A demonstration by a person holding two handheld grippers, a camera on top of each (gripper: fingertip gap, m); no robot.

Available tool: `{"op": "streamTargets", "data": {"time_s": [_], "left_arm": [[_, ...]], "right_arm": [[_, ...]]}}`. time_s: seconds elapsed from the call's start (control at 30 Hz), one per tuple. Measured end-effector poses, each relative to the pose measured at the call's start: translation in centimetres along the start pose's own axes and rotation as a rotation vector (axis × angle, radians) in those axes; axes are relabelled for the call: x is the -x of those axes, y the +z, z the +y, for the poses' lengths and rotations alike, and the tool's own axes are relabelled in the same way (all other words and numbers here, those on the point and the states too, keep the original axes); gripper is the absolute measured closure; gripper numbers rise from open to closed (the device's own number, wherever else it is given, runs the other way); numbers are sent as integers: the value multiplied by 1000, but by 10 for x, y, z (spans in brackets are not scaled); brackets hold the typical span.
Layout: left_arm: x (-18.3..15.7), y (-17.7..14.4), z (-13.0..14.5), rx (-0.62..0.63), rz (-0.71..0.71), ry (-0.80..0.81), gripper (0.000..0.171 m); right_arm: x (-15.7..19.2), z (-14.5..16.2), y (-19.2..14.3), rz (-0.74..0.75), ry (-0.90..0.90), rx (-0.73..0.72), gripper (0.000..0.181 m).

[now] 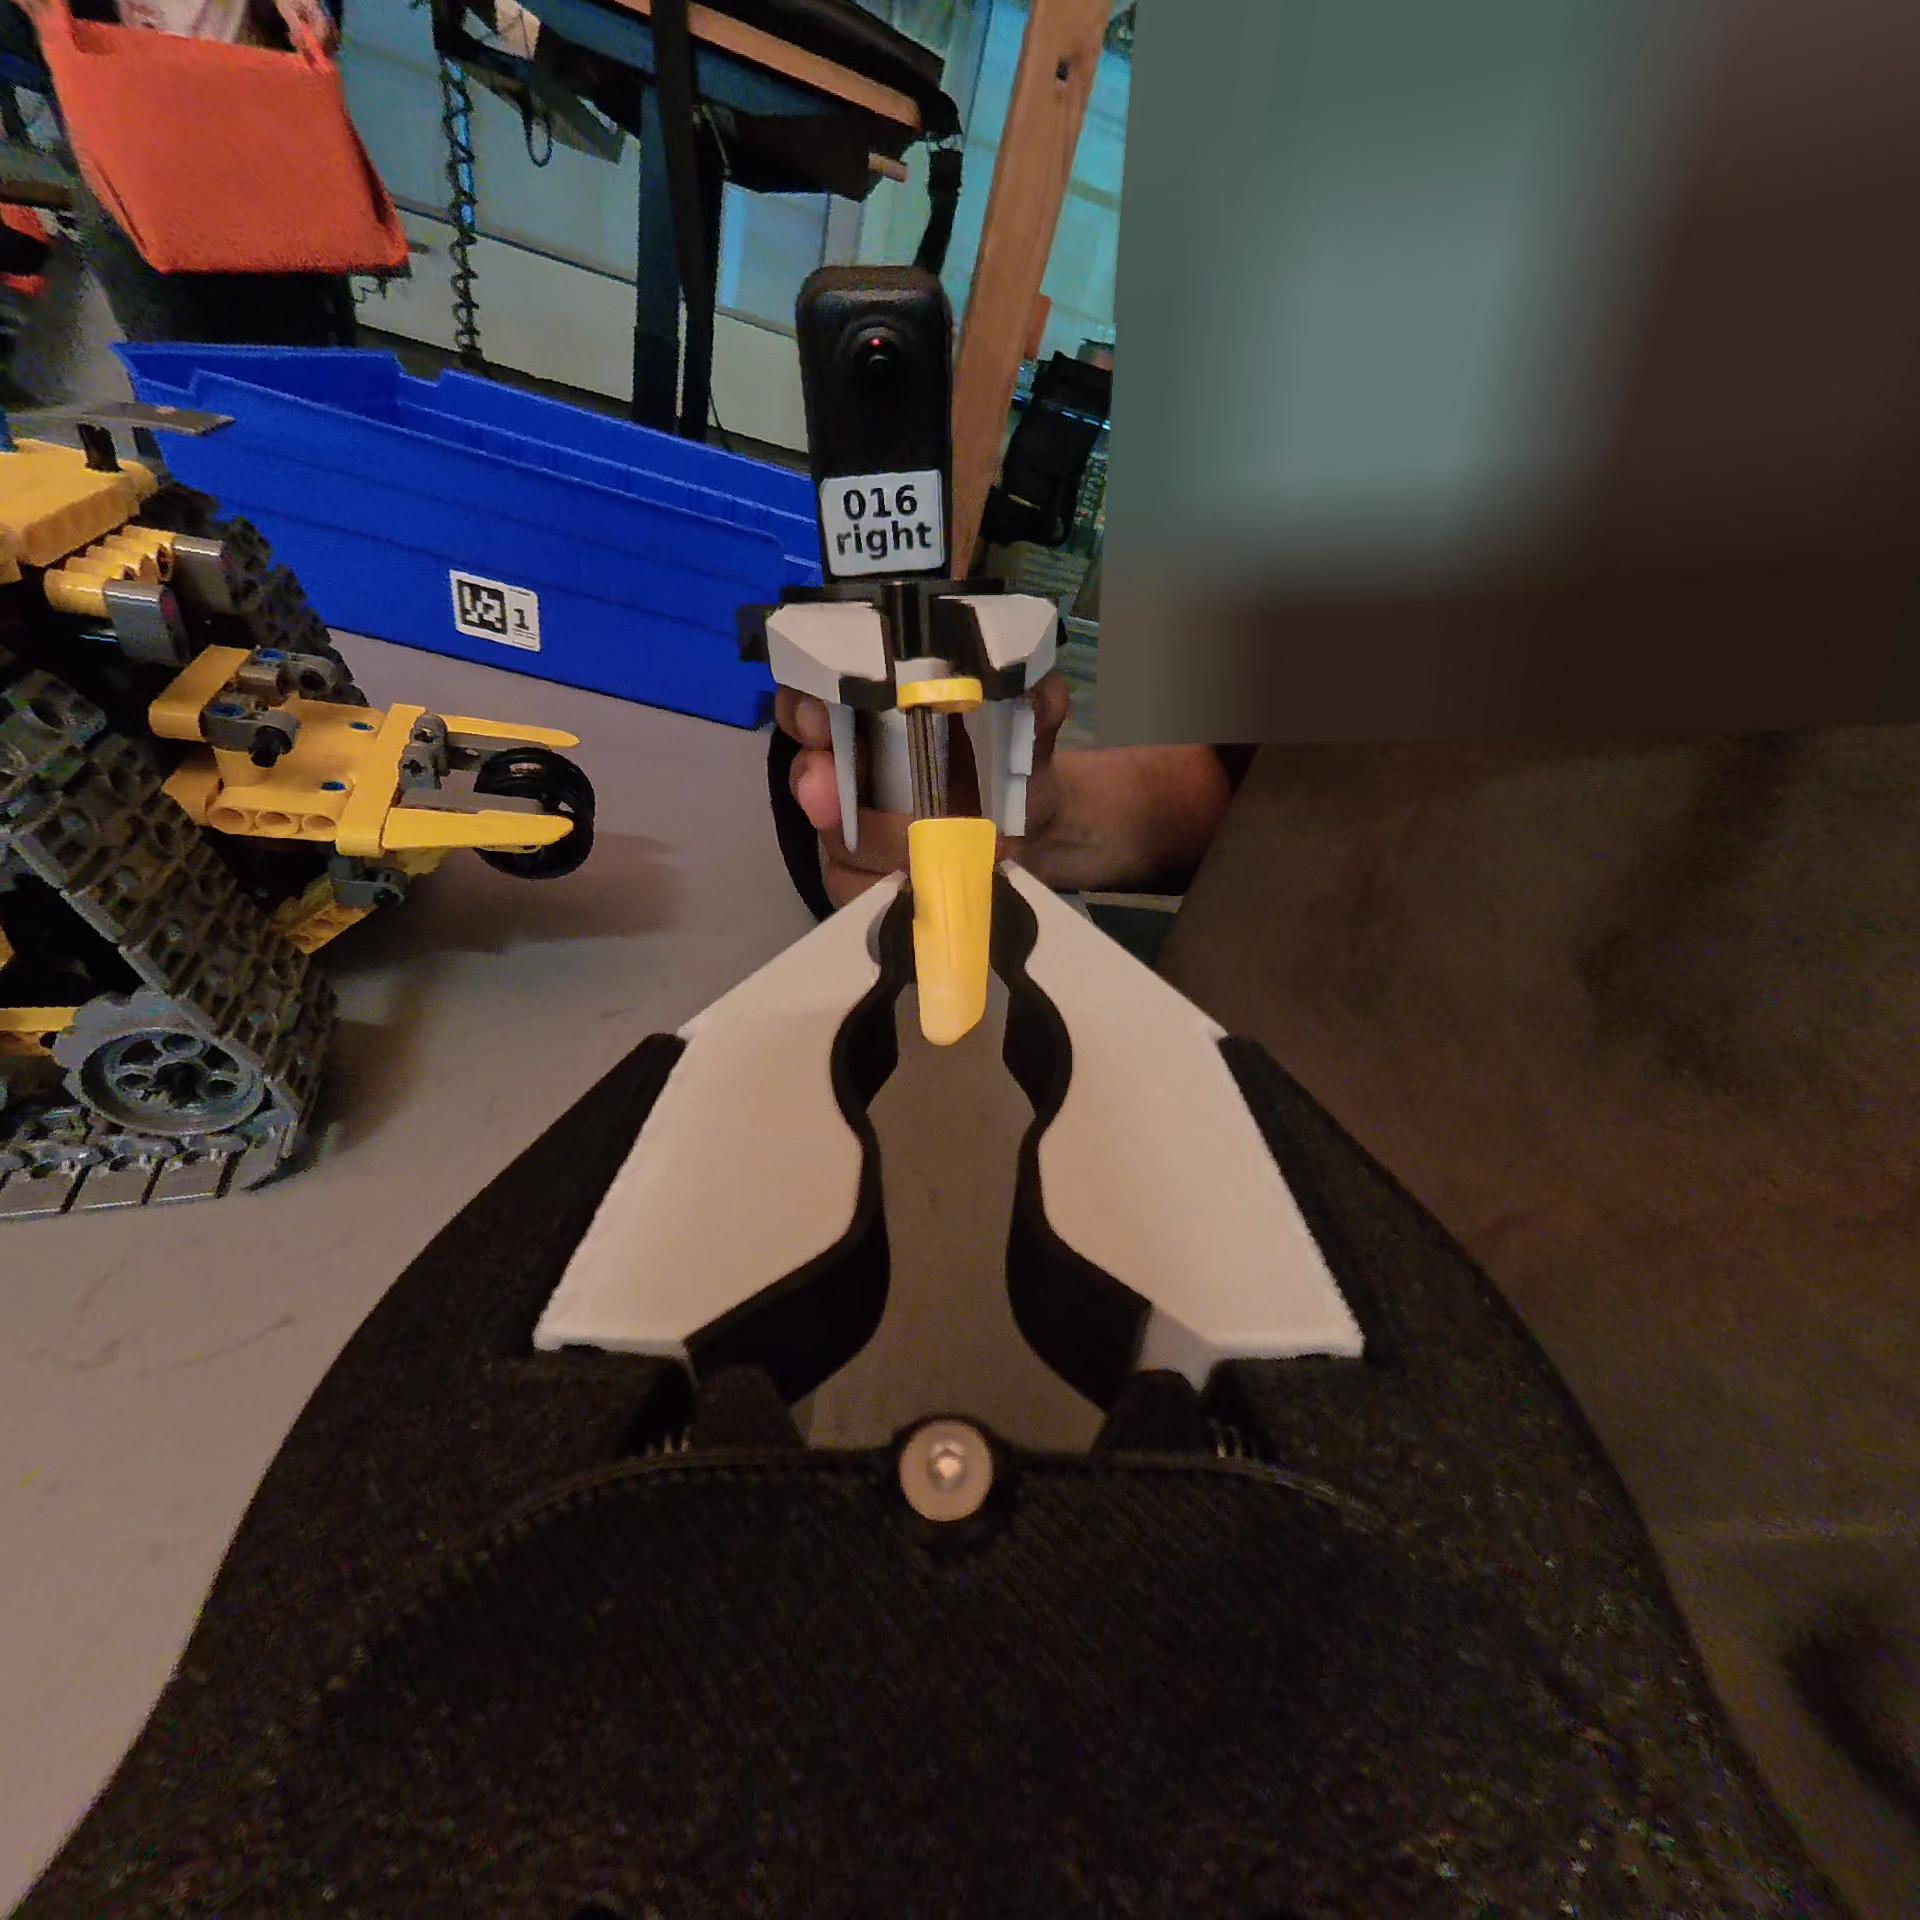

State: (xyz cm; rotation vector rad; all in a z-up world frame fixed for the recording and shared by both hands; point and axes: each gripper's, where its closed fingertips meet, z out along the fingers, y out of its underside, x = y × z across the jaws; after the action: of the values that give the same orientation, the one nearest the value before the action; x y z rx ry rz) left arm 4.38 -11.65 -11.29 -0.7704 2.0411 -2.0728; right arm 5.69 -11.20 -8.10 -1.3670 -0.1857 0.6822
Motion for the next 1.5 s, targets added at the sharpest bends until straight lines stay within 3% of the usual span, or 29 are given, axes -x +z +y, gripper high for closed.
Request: {"op": "streamTargets", "data": {"time_s": [0.6, 0.73, 1.1, 1.27, 1.33, 1.5], "left_arm": [[-8, 1, -17, -123, 16, -20, 161], [-4, 0, -14, -112, 9, -41, 161], [1, -1, 51, 335, -95, 118, 161], [-2, -7, 101, 593, -177, 134, 160], [-5, -9, 110, 638, -197, 136, 160], [-5, -7, 117, 676, -223, 122, 160]], "right_arm": [[6, -17, 5, -39, 85, -183, 167], [1, -14, 5, -5, 66, -155, 168], [-2, 48, -14, 134, -33, 342, 167], [-11, 110, -42, 235, -161, 785, 166], [-12, 132, -50, 242, -234, 931, 166], [-12, 138, -47, 230, -321, 1000, 166]]}}
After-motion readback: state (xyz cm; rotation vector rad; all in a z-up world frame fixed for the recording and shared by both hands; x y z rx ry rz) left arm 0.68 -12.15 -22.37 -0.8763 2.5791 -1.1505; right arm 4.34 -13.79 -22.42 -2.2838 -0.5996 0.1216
